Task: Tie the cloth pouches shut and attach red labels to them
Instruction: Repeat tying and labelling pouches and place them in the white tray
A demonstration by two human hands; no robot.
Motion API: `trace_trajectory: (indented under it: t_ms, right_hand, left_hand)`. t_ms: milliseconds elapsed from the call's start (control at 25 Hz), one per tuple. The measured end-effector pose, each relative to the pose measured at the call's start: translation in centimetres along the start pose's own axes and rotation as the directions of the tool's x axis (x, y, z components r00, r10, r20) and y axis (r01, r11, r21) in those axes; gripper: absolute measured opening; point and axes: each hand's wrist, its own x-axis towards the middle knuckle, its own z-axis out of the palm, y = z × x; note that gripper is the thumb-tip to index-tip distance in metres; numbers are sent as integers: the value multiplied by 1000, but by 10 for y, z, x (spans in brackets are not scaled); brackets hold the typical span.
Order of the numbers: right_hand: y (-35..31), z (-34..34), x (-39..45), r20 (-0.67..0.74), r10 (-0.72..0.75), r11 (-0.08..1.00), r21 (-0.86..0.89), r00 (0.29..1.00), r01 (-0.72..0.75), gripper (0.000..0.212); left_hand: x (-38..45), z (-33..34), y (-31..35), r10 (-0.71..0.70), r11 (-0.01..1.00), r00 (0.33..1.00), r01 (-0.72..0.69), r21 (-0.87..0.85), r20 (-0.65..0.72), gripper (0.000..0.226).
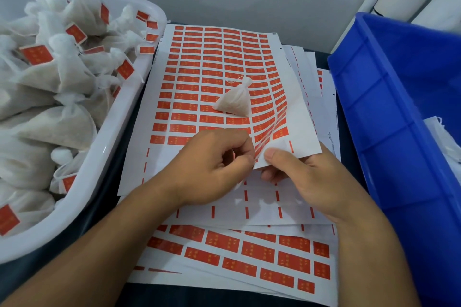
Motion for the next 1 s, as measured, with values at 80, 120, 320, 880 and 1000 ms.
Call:
trace_trajectory:
  t_ms: [80,120,320,880,1000]
  right_hand:
    - [0,0,0,5,3,1000,-20,1000,-3,3]
    - [0,0,0,7,5,1000,-28,1000,-5,4]
    - [1,-4,-1,15,38,991,-130,999,-35,3]
    - [2,-24,-45,129,310,906,-342,942,-251,32]
    - [-11,-30,-68,135,381,858,-419,915,-296,46]
  left_hand:
    - [0,1,0,9,1000,1000,-9,5,7,17]
    - [0,1,0,10,1000,1000,-10,7,9,17]
    - [1,0,-1,16,1000,1000,-16,16,5,14]
    - [2,-13,-4,-89,988,983,107,107,-161,15]
    - [2,-12,0,-88,993,973,102,56,-215,12]
